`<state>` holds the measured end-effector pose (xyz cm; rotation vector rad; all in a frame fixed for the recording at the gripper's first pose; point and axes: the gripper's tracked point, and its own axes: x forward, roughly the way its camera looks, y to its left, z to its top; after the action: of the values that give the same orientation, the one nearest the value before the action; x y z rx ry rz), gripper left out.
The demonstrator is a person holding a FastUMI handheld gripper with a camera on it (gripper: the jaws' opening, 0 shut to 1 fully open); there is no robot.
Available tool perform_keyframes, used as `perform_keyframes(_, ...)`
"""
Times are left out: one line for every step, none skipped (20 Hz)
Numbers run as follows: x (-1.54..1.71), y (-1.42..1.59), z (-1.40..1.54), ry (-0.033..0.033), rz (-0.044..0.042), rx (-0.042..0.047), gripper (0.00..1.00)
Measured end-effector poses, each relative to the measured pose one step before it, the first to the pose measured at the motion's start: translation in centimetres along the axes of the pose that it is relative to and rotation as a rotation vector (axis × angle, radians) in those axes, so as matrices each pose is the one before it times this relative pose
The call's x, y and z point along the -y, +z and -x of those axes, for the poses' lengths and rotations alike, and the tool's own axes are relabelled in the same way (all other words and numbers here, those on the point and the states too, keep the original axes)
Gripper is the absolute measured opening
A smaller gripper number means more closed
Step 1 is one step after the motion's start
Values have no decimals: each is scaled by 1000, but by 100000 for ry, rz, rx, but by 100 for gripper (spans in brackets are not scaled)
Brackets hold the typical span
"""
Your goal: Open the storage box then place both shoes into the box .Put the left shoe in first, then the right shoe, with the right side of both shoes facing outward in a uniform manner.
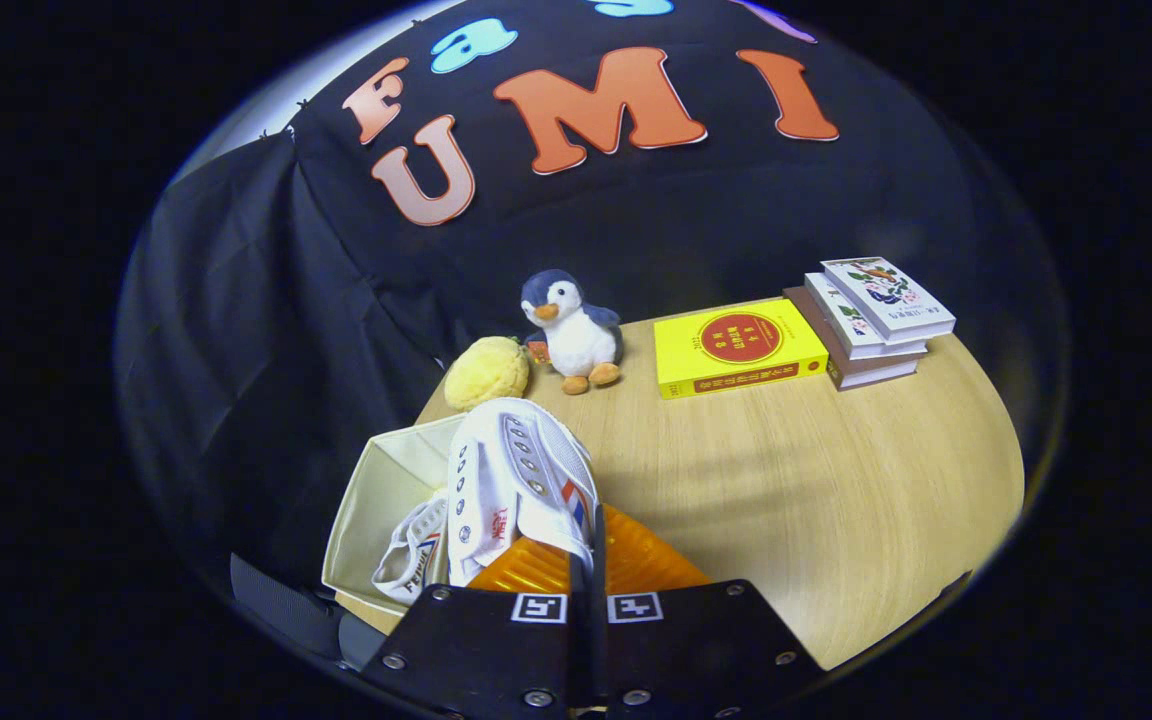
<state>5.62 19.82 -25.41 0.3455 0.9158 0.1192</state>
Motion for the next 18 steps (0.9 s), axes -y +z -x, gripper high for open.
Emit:
perform_keyframes(-1642, 79, -594, 1055, -532, -289, 0)
perform_keyframes(-1450, -75, -457, 734, -729, -709, 0)
perform_keyframes(-1493, -62, -546, 948, -811, -797, 1)
perform_keyframes(-1289, -172, -473, 304, -802, -883, 0)
perform_keyframes(-1358, -147, -481, 578, -739, -844, 0)
perform_keyframes(-1172, -183, -525, -30, -501, -767, 0)
perform_keyframes(-1163, -217, -589, 288, -633, -829, 0)
perform_keyframes(-868, -371, -581, -133, -335, -1201, 1)
perform_keyframes(-965, -385, -518, 185, -635, -947, 0)
perform_keyframes(-727, -485, -642, -408, -229, -1394, 1)
perform_keyframes(-479, -374, -653, -638, -731, -533, 1)
perform_keyframes(-336, -598, -650, -1284, -500, -1223, 1)
perform_keyframes(-145, -622, -677, -1459, -563, -1386, 1)
perform_keyframes(-128, -697, -713, -1826, -61, -1608, 1)
perform_keyframes(47, -511, -563, -2084, -43, -900, 1)
perform_keyframes(69, -723, -580, -2407, 282, -1429, 2)
perform_keyframes(186, -652, -575, -2139, 640, -1857, 3)
perform_keyframes(32, -511, -613, -1507, 904, -1561, 3)
